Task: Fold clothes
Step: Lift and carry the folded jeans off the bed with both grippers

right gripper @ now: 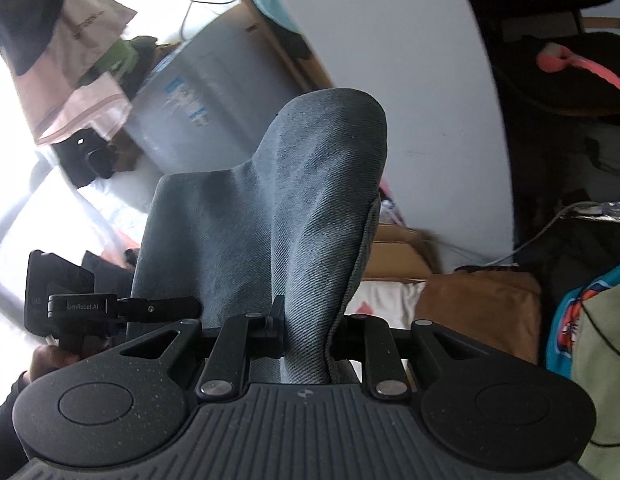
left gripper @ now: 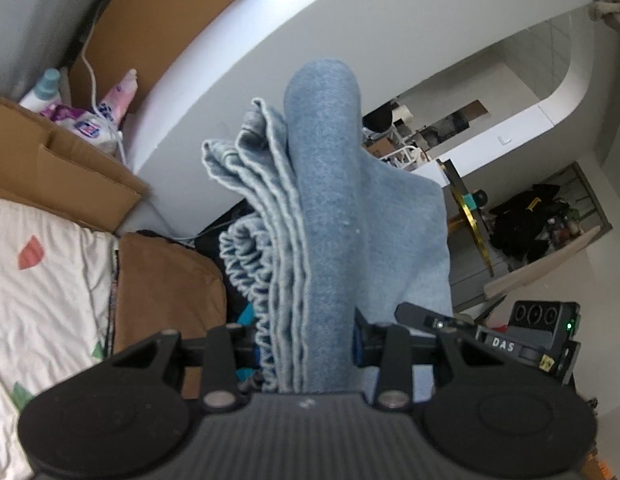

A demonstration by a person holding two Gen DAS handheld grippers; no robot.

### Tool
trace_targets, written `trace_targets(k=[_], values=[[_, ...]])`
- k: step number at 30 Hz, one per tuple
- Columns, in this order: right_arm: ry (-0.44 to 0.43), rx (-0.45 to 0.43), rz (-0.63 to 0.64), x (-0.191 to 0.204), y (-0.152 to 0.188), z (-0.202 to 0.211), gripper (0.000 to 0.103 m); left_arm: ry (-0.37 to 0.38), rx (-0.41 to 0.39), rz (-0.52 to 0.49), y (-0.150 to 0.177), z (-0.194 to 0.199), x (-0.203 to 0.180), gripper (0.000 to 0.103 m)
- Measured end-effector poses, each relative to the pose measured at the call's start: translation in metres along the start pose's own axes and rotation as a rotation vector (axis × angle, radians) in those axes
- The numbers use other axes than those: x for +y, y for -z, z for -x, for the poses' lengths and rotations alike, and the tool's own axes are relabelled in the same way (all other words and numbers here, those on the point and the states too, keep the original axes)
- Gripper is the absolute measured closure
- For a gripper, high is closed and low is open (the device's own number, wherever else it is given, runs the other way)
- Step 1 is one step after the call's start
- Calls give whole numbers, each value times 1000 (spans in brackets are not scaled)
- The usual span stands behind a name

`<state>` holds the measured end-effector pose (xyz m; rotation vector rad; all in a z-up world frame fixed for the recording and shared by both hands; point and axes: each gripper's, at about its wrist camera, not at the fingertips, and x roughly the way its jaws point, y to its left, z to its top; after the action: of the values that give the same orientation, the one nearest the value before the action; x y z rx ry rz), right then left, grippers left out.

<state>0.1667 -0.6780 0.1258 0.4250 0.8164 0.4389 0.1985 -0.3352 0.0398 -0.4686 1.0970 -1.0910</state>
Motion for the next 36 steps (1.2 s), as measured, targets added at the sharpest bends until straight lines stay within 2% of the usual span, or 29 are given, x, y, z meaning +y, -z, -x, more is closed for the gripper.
trace_targets(k=[4, 9, 13, 23, 31, 36], values=[[43, 1, -12, -32, 3, -18, 84, 16, -7, -23, 6, -36, 16, 63], [125, -3, -13, -70, 15, -47, 84, 31, 13, -5, 11, -87, 48, 63], [187, 0, -28, -103, 30, -77, 84, 43, 39, 21, 16, -129, 81, 63], [282, 8, -132, -199, 74, -153, 84, 57, 104, 38, 38, -228, 165, 63], [301, 32, -129, -239, 97, -202, 84, 57, 116, 78, 44, -258, 213, 63], [292, 31, -120, -246, 101, -219, 84, 46, 113, 88, 39, -269, 226, 63]])
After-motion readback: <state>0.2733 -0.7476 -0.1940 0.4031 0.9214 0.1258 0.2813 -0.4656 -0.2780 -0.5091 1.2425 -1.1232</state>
